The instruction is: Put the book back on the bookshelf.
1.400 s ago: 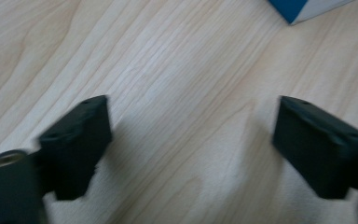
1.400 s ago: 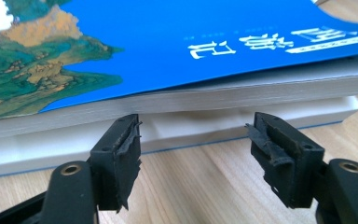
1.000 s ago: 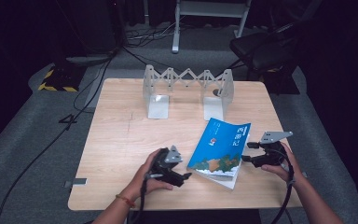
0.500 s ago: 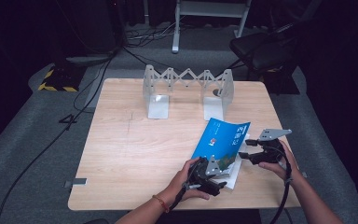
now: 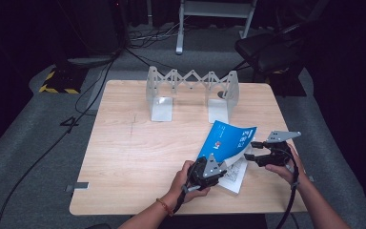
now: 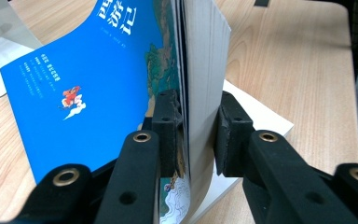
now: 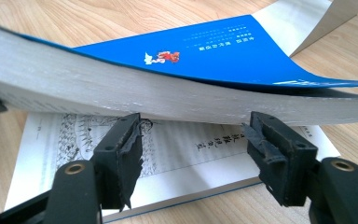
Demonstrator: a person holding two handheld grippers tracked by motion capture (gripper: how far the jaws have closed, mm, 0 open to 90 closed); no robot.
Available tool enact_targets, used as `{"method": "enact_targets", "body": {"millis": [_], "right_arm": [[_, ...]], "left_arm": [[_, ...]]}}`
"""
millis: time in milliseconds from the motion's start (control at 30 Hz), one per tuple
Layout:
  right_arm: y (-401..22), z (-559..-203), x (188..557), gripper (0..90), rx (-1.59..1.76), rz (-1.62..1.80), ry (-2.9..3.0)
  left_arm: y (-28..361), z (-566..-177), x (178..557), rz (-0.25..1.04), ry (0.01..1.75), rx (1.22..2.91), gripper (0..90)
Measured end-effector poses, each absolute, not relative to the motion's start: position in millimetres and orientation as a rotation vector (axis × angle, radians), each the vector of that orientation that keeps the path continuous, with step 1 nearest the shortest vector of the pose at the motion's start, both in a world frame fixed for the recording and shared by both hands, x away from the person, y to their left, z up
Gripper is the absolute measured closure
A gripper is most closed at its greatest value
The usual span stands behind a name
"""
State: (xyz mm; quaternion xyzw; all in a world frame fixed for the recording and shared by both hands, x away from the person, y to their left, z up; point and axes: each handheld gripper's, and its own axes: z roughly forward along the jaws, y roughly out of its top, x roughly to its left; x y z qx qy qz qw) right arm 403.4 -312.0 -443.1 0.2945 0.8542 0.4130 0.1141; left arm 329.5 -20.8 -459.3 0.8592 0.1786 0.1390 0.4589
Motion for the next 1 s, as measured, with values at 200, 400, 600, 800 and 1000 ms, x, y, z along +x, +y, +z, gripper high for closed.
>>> {"method": "enact_targets", "body": {"millis": [200, 400, 600, 800, 1000], "right_arm": [[-318, -441, 397, 36.5, 0.837, 1.271, 2.494], [-318, -429, 389, 36.0, 0.768, 1.316, 2.455], [-299, -414, 384, 33.5, 0.633, 1.351, 2.458], [-272, -413, 393, 32.9, 0.531, 1.365, 2.52], [-253, -421, 394, 31.7, 0.459, 1.373, 2.564]], "left_arm": [[2, -449, 334, 0.339, 0.451, 2.116, 76.4], [30, -443, 338, 0.322, 0.448, 2.123, 76.1], [49, -443, 338, 0.34, 0.445, 2.136, 75.9], [69, -443, 338, 0.332, 0.464, 2.146, 74.9], [85, -446, 339, 0.305, 0.489, 2.139, 74.1]]}}
